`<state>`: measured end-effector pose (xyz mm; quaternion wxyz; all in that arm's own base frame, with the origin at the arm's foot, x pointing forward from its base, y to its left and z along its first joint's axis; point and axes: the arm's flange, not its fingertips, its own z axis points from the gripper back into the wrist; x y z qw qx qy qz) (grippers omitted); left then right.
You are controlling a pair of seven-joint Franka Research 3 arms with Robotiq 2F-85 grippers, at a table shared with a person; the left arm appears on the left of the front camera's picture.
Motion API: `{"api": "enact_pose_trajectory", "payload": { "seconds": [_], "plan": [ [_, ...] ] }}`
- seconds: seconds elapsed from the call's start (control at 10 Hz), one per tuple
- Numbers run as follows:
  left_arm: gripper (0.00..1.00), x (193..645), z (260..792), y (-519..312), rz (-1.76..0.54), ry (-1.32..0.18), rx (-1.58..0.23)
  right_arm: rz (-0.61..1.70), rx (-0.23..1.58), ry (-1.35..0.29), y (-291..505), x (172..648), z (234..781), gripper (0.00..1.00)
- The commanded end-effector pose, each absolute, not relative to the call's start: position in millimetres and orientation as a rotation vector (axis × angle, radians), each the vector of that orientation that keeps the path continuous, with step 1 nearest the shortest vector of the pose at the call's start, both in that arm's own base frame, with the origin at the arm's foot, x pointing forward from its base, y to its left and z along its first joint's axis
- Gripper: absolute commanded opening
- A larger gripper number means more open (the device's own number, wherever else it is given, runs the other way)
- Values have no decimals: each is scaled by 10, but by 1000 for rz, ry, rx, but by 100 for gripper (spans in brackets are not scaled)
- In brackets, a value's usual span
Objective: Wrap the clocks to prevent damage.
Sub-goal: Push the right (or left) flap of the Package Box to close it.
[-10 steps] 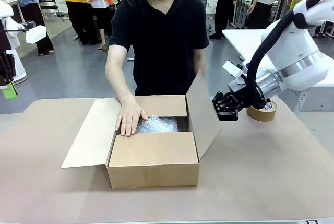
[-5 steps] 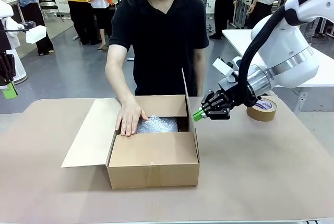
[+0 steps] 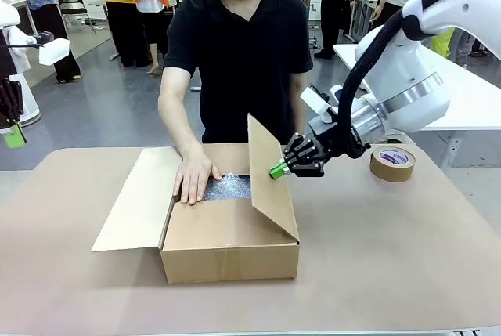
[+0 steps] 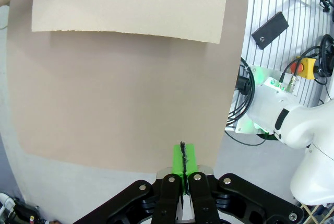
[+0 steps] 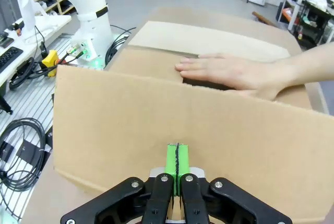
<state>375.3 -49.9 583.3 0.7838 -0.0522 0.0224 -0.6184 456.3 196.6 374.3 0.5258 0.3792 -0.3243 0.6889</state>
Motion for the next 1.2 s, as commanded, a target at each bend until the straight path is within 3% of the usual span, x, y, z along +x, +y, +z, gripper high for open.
{"api": "enact_pose_trajectory", "payload": {
  "seconds": [0.0,0.9,1.1],
  "plan": [
    [1,3754,5860,-499,-1324,61,-106,1654,889,-791,2135,4633,3657,1],
    [1,3754,5860,-499,-1324,61,-106,1691,915,-644,2166,4792,3270,1],
    [1,3754,5860,-499,-1324,61,-106,1632,957,-712,2214,4782,3306,1]
  ]
}}
